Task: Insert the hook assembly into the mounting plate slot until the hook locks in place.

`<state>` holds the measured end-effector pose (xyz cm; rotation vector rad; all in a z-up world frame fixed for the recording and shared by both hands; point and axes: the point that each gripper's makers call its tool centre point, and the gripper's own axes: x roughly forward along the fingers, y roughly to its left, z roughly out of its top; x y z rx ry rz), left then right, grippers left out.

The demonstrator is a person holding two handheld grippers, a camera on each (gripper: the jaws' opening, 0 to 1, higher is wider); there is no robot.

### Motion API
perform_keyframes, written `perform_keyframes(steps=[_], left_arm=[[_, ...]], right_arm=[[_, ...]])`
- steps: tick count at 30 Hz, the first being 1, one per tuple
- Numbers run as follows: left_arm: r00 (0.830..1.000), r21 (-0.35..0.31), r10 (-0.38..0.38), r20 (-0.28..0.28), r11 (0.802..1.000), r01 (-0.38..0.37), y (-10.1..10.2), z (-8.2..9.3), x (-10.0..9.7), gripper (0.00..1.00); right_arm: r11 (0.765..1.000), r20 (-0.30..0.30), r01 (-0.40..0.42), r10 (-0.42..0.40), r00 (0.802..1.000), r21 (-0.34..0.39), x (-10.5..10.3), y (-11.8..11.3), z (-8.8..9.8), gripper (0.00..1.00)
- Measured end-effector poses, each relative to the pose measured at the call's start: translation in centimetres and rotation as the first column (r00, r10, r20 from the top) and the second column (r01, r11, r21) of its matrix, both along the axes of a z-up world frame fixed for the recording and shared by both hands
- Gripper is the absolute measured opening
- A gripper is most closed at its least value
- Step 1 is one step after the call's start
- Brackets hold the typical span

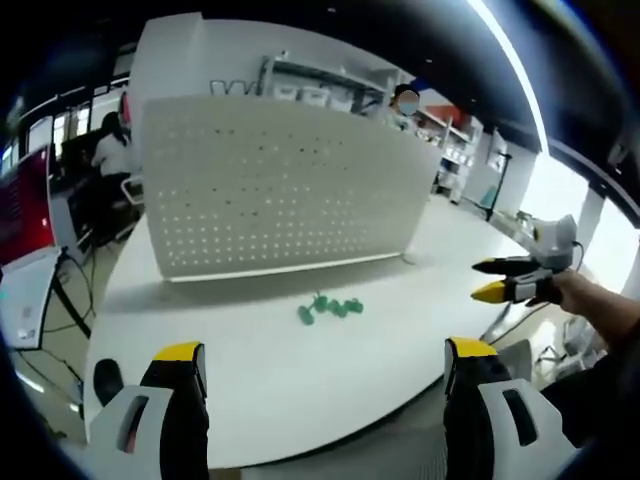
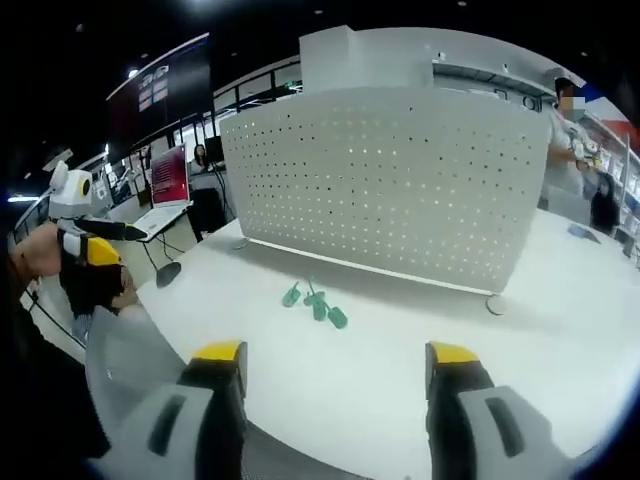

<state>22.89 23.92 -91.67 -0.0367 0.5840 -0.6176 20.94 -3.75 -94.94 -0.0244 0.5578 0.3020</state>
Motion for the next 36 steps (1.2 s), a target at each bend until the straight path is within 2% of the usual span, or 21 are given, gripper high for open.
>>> perform_keyframes(steps=[8,12,20,27,36], left_arm=[[1.0,0.006,0.003,0.006,1.0,-0.003,0.3,0.0,0.0,1.0],[1.0,0.004,0.017,-0.015,1.0,-0.017,0.7,-0.7,0.0,1.0],[1.0,0.01,0.014,-0.025,1.0,-0.014,0.9,-0.9,0.1,1.0],[0.999,0.01,0.019,-0.036,1.0,-0.019,1.3,-1.2,0.3,1.0],[0.999,0.008,0.021,-0.047,1.0,-0.02,1.5,-1.5,0.4,1.0]], right_arm=[[1.0,-0.018,0.0,0.0,1.0,-0.014,0.1,-0.1,-0.5,0.72],[1.0,-0.031,0.011,-0.011,0.999,0.002,-0.1,-0.3,-0.8,0.71],[1.0,-0.044,0.027,-0.027,0.999,0.005,-0.2,-0.8,-1.1,0.7],[0.999,-0.04,0.044,-0.043,0.998,0.008,-0.2,-1.3,-1.3,0.66],[1.0,-0.053,0.02,-0.019,0.998,0.006,1.7,-1.2,-2.3,0.6]])
